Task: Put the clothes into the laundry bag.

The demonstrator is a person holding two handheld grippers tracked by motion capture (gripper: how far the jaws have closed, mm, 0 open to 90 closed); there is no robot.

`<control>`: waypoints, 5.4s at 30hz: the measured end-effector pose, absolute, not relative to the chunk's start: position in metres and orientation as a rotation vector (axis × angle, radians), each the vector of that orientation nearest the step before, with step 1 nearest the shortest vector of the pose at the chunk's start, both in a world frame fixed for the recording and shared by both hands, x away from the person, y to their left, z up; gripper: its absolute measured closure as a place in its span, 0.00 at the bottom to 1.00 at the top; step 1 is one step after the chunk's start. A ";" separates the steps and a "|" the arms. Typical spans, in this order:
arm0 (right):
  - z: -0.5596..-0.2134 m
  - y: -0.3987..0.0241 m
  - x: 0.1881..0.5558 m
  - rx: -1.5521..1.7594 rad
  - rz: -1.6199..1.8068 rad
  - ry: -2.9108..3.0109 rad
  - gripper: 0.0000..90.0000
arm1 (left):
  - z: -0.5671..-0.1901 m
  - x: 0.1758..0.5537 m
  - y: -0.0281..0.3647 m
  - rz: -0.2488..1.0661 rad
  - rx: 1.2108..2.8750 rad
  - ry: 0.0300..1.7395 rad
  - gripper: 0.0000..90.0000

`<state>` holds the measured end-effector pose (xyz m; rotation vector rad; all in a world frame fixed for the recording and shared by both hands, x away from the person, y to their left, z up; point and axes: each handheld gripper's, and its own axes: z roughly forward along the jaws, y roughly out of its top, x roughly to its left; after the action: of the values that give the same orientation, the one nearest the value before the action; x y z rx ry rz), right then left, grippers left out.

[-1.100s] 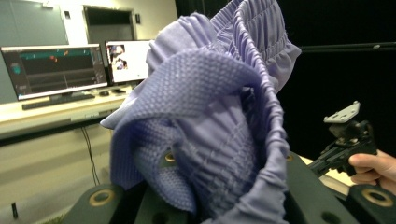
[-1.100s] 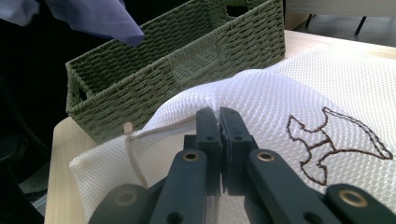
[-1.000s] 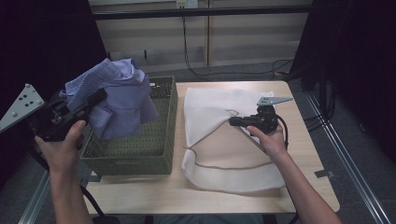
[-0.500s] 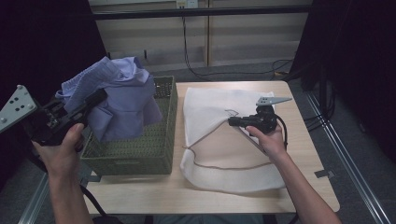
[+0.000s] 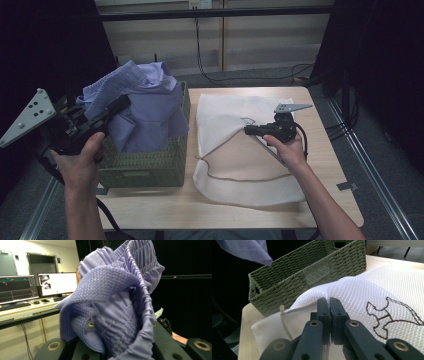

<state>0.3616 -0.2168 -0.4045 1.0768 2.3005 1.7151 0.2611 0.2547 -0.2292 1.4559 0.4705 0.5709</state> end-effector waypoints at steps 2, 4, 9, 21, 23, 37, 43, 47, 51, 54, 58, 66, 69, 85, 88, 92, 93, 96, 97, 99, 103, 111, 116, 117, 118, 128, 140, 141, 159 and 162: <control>-0.405 -0.217 0.362 1.076 1.716 2.301 0.98 | -0.229 0.262 0.250 0.559 1.456 0.466 0.86; -0.405 -0.216 0.362 1.075 1.713 2.303 0.98 | -0.229 0.263 0.245 0.552 1.463 0.456 0.86; -0.405 -0.216 0.362 1.073 1.711 2.307 0.98 | -0.229 0.263 0.237 0.527 1.457 0.442 0.86; -0.405 -0.215 0.362 1.069 1.719 2.313 0.98 | -0.236 0.267 0.210 0.465 1.521 0.400 0.86; -0.405 -0.215 0.362 1.069 1.720 2.312 0.98 | -0.238 0.268 0.205 0.447 1.527 0.403 0.86; -0.405 -0.215 0.363 1.064 1.713 2.318 0.98 | -0.257 0.281 0.163 0.370 1.640 0.362 0.86; -0.405 -0.212 0.362 1.060 1.708 2.326 0.98 | -0.265 0.283 0.148 0.350 1.663 0.375 0.86; -0.405 -0.212 0.362 1.049 1.693 2.330 0.98 | -0.272 0.288 0.143 0.319 1.663 0.380 0.86; -0.405 -0.213 0.364 1.054 1.697 2.331 0.98 | -0.277 0.288 0.131 0.284 1.687 0.367 0.86; -0.407 -0.212 0.364 1.059 1.690 2.340 0.98 | -0.279 0.287 0.123 0.267 1.703 0.346 0.86; -0.407 -0.209 0.363 1.052 1.683 2.347 0.98 | -0.281 0.281 0.114 0.260 1.716 0.316 0.86; -0.409 -0.208 0.366 1.056 1.693 2.353 0.98 | -0.288 0.280 0.098 0.212 1.745 0.306 0.86; -0.408 -0.208 0.365 1.050 1.684 2.354 0.98 | -0.286 0.276 0.094 0.219 1.756 0.281 0.86; -0.407 -0.213 0.365 1.055 1.692 2.340 0.98 | -0.343 0.309 0.073 0.150 1.841 0.353 0.86; -0.407 -0.215 0.365 1.063 1.692 2.339 0.98 | -0.350 0.309 0.074 0.138 1.844 0.358 0.86; -0.407 -0.217 0.364 1.065 1.696 2.336 0.98 | -0.359 0.311 0.073 0.123 1.861 0.365 0.86; -0.406 -0.217 0.364 1.066 1.697 2.337 0.98 | -0.361 0.311 0.073 0.123 1.873 0.370 0.85; -0.406 -0.218 0.364 1.064 1.701 2.337 0.98 | -0.367 0.313 0.071 0.129 1.895 0.378 0.85; -0.406 -0.219 0.364 1.064 1.703 2.337 0.98 | -0.368 0.313 0.071 0.135 1.910 0.380 0.85; -0.407 -0.219 0.364 1.064 1.699 2.339 0.98 | -0.372 0.314 0.070 0.134 1.925 0.382 0.85; -0.407 -0.218 0.365 1.064 1.694 2.347 0.98 | -0.383 0.318 0.068 0.115 1.948 0.405 0.85; -0.408 -0.216 0.365 1.059 1.692 2.356 0.98 | -0.394 0.319 0.056 0.081 1.995 0.407 0.85; -0.408 -0.216 0.366 1.060 1.696 2.359 0.98 | -0.399 0.321 0.051 0.084 2.013 0.414 0.85; -0.408 -0.217 0.366 1.062 1.698 2.357 0.98 | -0.400 0.322 0.050 0.078 2.011 0.417 0.85; -0.408 -0.217 0.366 1.062 1.699 2.356 0.98 | -0.402 0.323 0.051 0.074 2.015 0.429 0.85; -0.411 -0.214 0.366 1.062 1.686 2.373 0.98 | -0.420 0.330 0.047 0.073 2.071 0.476 0.84; -0.412 -0.212 0.365 1.062 1.681 2.384 0.98 | -0.436 0.334 0.041 0.052 2.132 0.502 0.84; -0.412 -0.212 0.365 1.060 1.681 2.385 0.98 | -0.437 0.334 0.040 0.049 2.149 0.505 0.84; -0.413 -0.213 0.366 1.061 1.684 2.392 0.98 | -0.466 0.336 0.026 0.066 2.285 0.504 0.83; -0.413 -0.213 0.366 1.060 1.685 2.392 0.98 | -0.471 0.337 0.024 0.054 2.301 0.494 0.83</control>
<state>0.3657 -0.2127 -0.4133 1.0599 2.3920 1.6847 0.3371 0.0240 -0.4715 2.3013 0.4939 0.0544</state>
